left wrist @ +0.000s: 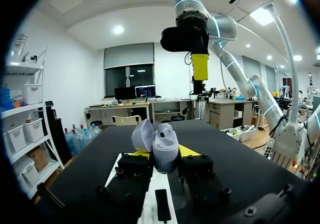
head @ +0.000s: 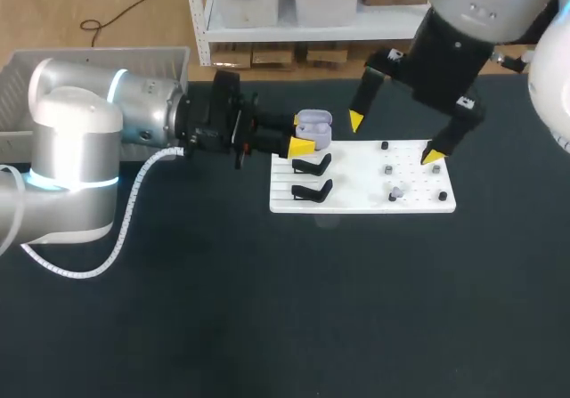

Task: Pick up each earbud case from the left stands, insert the matching earbuds, close the lid, and place the case in the box.

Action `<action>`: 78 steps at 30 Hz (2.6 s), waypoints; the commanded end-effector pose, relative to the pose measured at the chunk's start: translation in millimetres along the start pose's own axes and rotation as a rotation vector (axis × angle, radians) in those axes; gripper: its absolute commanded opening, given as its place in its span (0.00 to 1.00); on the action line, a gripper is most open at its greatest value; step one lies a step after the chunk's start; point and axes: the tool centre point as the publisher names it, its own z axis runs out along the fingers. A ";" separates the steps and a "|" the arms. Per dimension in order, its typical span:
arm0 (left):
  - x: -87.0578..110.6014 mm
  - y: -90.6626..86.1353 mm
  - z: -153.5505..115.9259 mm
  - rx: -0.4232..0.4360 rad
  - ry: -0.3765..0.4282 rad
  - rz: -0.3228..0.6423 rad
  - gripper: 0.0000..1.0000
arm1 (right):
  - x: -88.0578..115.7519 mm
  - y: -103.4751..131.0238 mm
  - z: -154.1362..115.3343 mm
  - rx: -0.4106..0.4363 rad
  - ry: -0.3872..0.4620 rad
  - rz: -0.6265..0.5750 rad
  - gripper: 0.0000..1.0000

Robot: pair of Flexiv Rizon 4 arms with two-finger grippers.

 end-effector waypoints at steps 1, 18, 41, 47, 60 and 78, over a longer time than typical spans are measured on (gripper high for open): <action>-0.4 -0.6 -0.1 -0.002 0.002 0.000 0.00 | 1.1 -2.0 0.0 -0.005 -0.003 0.001 1.00; -0.4 -0.6 -0.1 -0.002 0.002 0.000 0.00 | 1.1 -2.0 0.0 -0.005 -0.003 0.001 1.00; -0.4 -0.6 -0.1 -0.002 0.002 0.000 0.00 | -1.9 -40.4 54.5 0.122 -0.108 -0.102 1.00; -0.4 -0.6 -0.1 -0.002 0.002 0.000 0.00 | -4.3 -49.0 72.5 0.077 -0.112 -0.099 1.00; -0.4 -0.6 -0.1 -0.002 0.002 0.000 0.00 | -38.6 -66.1 121.6 0.104 -0.124 -0.103 1.00; -0.4 -0.6 -0.1 -0.002 0.002 0.000 0.00 | -77.3 -72.3 150.4 0.089 -0.104 -0.136 1.00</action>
